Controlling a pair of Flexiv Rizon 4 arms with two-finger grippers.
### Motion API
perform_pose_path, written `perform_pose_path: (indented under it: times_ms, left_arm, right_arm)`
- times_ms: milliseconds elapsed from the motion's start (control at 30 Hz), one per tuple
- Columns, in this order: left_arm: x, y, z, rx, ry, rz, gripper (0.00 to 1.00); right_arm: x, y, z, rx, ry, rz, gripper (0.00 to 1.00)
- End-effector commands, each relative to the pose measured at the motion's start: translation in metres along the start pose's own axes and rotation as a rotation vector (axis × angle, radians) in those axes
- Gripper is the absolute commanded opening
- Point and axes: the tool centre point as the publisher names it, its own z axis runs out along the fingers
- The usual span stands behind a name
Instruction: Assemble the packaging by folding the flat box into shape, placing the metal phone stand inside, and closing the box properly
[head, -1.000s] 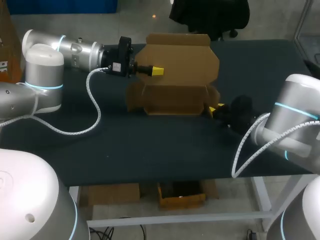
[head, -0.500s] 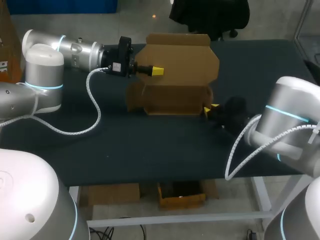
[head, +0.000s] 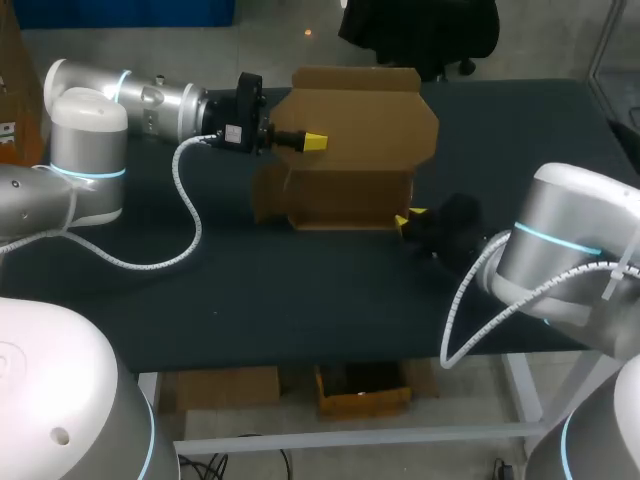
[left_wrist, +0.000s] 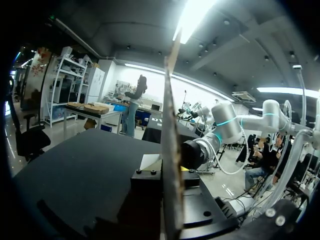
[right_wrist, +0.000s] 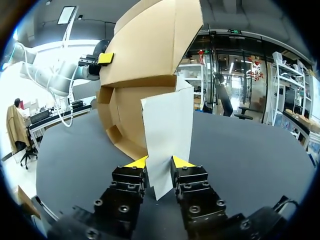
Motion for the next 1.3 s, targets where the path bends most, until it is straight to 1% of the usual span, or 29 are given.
perform_pose_path:
  times_ms: [33, 267, 433, 667, 1100, 1300]
  left_arm:
    - [-0.002, 0.002, 0.001, 0.000, 0.006, -0.001, 0.00]
    - [-0.002, 0.002, 0.001, 0.000, 0.006, -0.001, 0.00]
    - [-0.002, 0.002, 0.001, 0.000, 0.006, -0.001, 0.00]
    - [-0.002, 0.002, 0.001, 0.000, 0.006, -0.001, 0.00]
    - [-0.002, 0.002, 0.001, 0.000, 0.006, -0.001, 0.00]
    - [-0.002, 0.002, 0.001, 0.000, 0.006, -0.001, 0.00]
  right_arm:
    - [0.007, 0.000, 0.003, 0.001, -0.008, -0.002, 0.26]
    - [0.015, -0.004, -0.009, 0.010, -0.027, -0.001, 0.28]
    - [0.021, -0.003, -0.024, 0.007, -0.052, -0.005, 0.31]
    - [0.030, -0.002, -0.041, 0.001, -0.066, -0.018, 0.30]
    - [0.025, -0.007, -0.061, 0.001, -0.088, -0.002, 0.31]
    - [0.020, -0.007, -0.068, 0.014, -0.073, 0.006, 0.31]
